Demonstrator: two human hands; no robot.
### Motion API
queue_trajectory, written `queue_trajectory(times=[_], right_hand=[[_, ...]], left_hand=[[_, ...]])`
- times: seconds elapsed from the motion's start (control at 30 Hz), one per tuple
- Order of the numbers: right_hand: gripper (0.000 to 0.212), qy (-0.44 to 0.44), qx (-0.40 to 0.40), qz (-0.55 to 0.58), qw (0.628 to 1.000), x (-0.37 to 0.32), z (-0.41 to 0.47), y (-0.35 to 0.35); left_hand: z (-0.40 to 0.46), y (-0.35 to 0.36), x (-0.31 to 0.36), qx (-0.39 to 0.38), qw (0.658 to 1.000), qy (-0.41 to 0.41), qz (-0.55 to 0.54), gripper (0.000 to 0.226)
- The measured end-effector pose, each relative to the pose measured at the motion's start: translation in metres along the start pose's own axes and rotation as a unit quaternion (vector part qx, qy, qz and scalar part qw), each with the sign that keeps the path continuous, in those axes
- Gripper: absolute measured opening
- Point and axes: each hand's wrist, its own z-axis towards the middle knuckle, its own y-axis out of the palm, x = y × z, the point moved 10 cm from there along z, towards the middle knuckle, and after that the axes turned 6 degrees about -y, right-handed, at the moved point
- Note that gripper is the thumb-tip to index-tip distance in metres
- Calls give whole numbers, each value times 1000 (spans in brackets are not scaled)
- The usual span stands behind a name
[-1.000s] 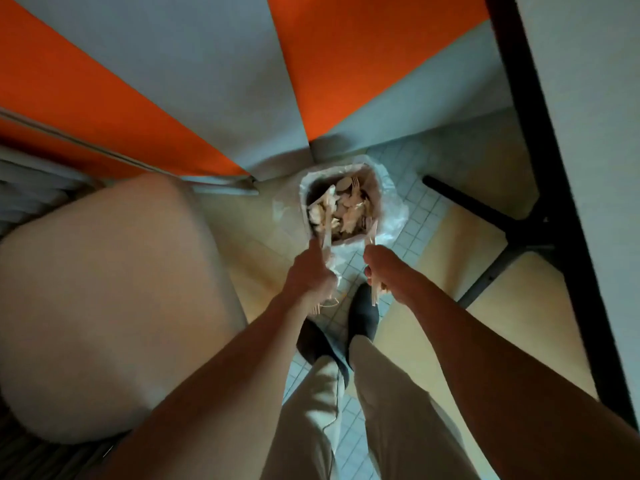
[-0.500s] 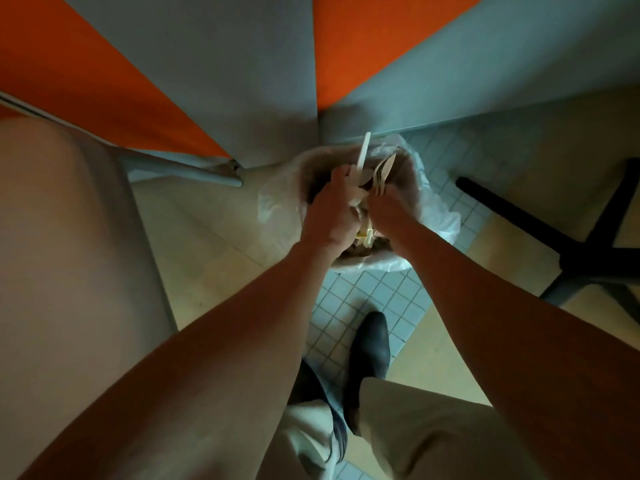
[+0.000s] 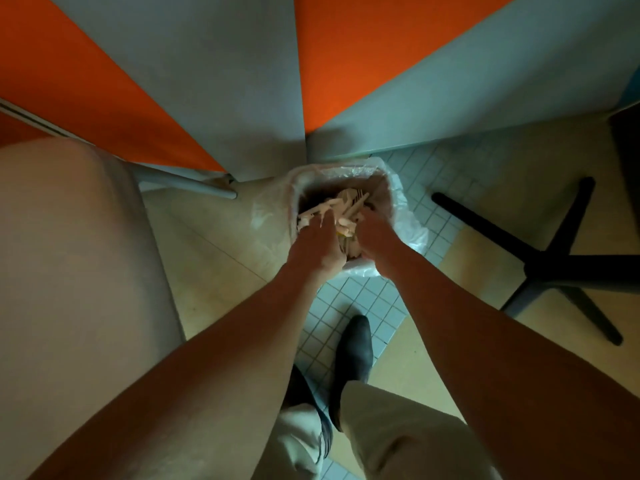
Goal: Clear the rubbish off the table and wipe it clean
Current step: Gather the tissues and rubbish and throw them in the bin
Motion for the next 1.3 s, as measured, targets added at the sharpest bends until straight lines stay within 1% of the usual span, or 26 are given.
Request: queue_trajectory(times=[0.03,0.1,0.17,0.23,0.3,0.33,0.4,0.43,0.47,0.5,0.53,0.57,0.63,0.73,0.77,0.87,0.93,1.1,1.2,1.3], right_hand=[[45,-9,3,3,1000,-6,-13,-6],[41,12,15,21,1000,-18,-47,-21],[35,15,-7,6,1000,-29,-86,-28],[39,16,-27,-8,999,-37,-126,-31],[50,29,-30,-6,999,-49,-170,-40],[51,25,-36,-14,999,-57,-191,-44],[43,16,-46,-44,998,-80,-239,-56],[40,6,-63,-78,995,-90,-262,-60],[38,-23,-78,-131,988,-101,-282,-64],[35,-57,-94,-201,973,-114,-303,-67],[33,-82,-105,-239,962,-122,-321,-69],[31,-96,-106,-252,957,-128,-339,-72],[31,-95,-103,-234,962,-135,-374,-83],[38,-73,-65,-136,986,-143,-415,-104],[39,-76,-59,-120,988,-145,-428,-109],[36,-106,-30,-104,988,-144,-463,-126],[33,-120,-8,-108,987,-139,-482,-138],[32,-124,52,-96,986,-116,-530,-174],[30,-118,64,-108,985,-94,-555,-194],[33,-100,97,-84,987,-75,-574,-222]], left_hand=[[-13,-12,5,-10,1000,0,-5,65],[-42,-38,16,-22,1000,-2,12,61],[-76,-65,26,-22,999,-9,23,56],[-108,-88,33,-21,999,-22,24,53],[-147,-116,40,-20,999,-32,22,51],[-167,-131,45,-21,999,-36,16,53],[-210,-160,54,-21,999,-37,9,55],[-229,-170,59,-21,999,-35,7,55],[-249,-180,63,-19,999,-35,6,54],[-267,-190,69,-15,999,-32,3,53],[-283,-198,74,-17,999,-32,-2,51],[-298,-204,78,-21,999,-32,-9,50],[-331,-218,92,-18,999,-23,-15,50],[-368,-235,111,4,1000,-7,-20,49],[-382,-239,119,14,1000,2,-18,48],[-418,-241,136,28,999,28,-17,51],[-437,-234,143,24,999,46,-10,51],[-472,-201,150,-15,998,65,12,51],[-494,-177,163,-36,994,79,59,55],[-511,-156,185,-52,990,101,84,50]])
